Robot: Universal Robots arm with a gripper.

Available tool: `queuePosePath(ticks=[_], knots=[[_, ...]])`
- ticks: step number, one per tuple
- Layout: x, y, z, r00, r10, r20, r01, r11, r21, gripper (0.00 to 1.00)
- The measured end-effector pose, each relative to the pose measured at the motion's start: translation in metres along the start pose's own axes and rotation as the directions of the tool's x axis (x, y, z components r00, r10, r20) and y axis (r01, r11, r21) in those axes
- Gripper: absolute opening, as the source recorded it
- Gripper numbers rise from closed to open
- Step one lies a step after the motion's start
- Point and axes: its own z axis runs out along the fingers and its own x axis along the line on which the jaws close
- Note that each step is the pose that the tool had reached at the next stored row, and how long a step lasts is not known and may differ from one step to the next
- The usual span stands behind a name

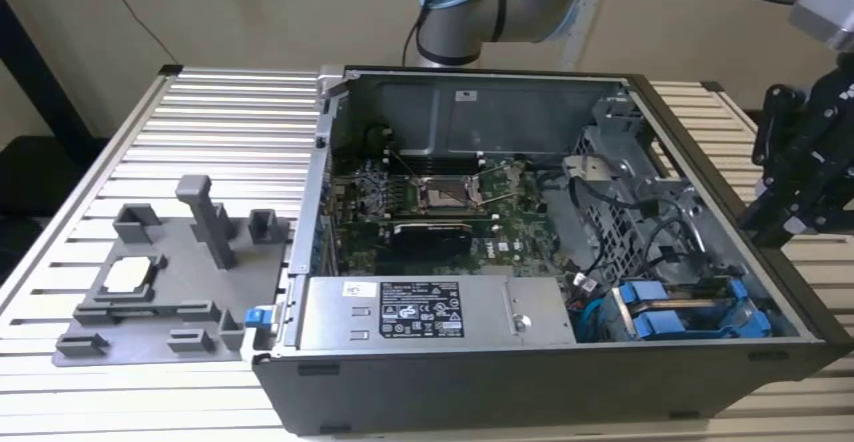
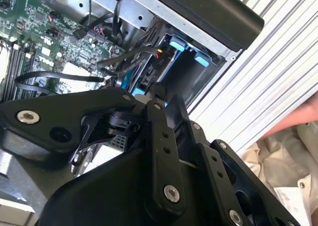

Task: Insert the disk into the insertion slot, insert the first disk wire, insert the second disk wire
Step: 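Insert the first disk wire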

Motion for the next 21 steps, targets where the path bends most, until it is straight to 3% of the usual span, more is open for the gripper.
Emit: queuePosePath(ticks=[3,21], knots=[[-0.0024,0.0,-0.0001,1.0,0.0,-0.0001,0.0,1.0,0.0,0.26],[-0.0321,0.0005,-0.0007,1.0,0.0,-0.0017,0.0,1.0,0.0,0.26]])
